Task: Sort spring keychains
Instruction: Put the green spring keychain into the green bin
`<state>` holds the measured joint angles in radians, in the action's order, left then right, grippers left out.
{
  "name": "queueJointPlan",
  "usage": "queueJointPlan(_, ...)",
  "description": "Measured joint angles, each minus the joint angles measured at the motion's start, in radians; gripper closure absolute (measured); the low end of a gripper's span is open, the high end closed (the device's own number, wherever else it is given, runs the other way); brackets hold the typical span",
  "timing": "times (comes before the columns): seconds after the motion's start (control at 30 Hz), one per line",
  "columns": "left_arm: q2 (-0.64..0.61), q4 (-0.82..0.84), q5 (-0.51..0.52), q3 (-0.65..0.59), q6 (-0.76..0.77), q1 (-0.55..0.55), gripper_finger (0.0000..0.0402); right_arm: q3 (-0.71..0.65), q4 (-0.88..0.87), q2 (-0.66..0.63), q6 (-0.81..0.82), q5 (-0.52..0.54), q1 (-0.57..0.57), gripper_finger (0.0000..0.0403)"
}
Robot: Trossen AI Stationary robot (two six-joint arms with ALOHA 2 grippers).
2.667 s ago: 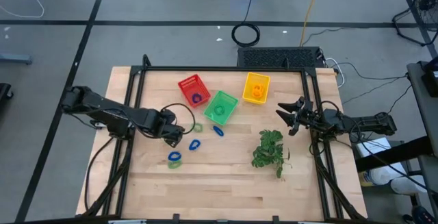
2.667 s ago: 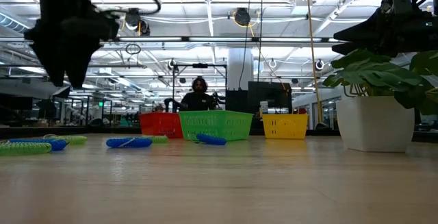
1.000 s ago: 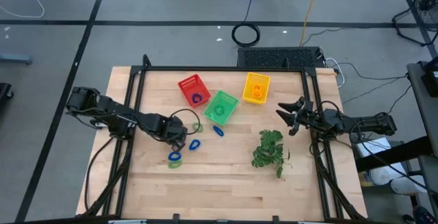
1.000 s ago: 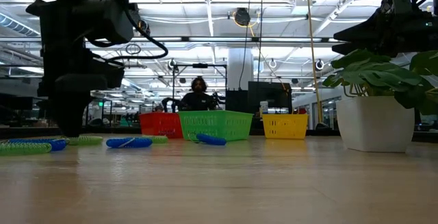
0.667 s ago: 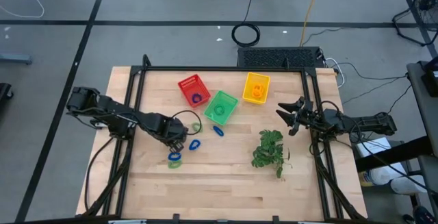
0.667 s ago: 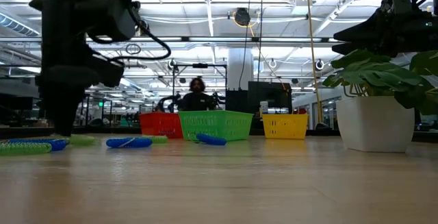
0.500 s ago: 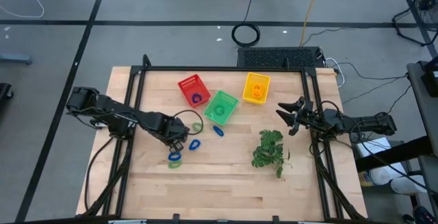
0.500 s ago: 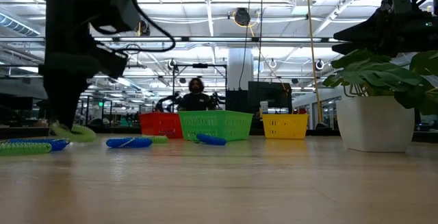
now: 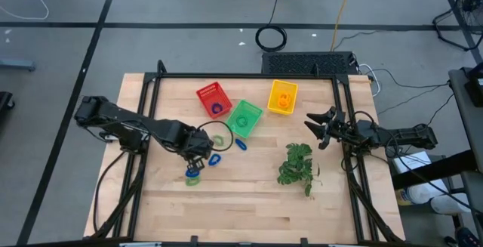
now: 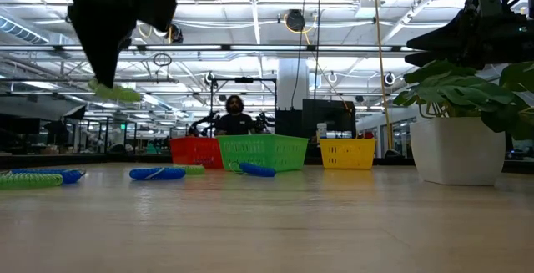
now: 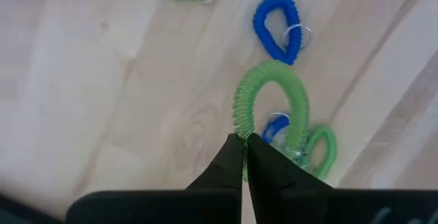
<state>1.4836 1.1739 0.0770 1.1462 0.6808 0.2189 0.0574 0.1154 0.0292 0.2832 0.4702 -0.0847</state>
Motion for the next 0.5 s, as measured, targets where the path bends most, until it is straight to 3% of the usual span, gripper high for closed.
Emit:
queueJointPlan(0.13,0.05,0.119,0.028,0.131,-0.031,0.006,0.0397,0.0,0.0,0.0,0.0,0.0,0.0,0.023)
queueJointPlan(0.5,0.241,0.254,0.028,0.466,-0.162,0.006,0.0397,0.0,0.0,0.0,0.0,0.0,0.0,0.0231)
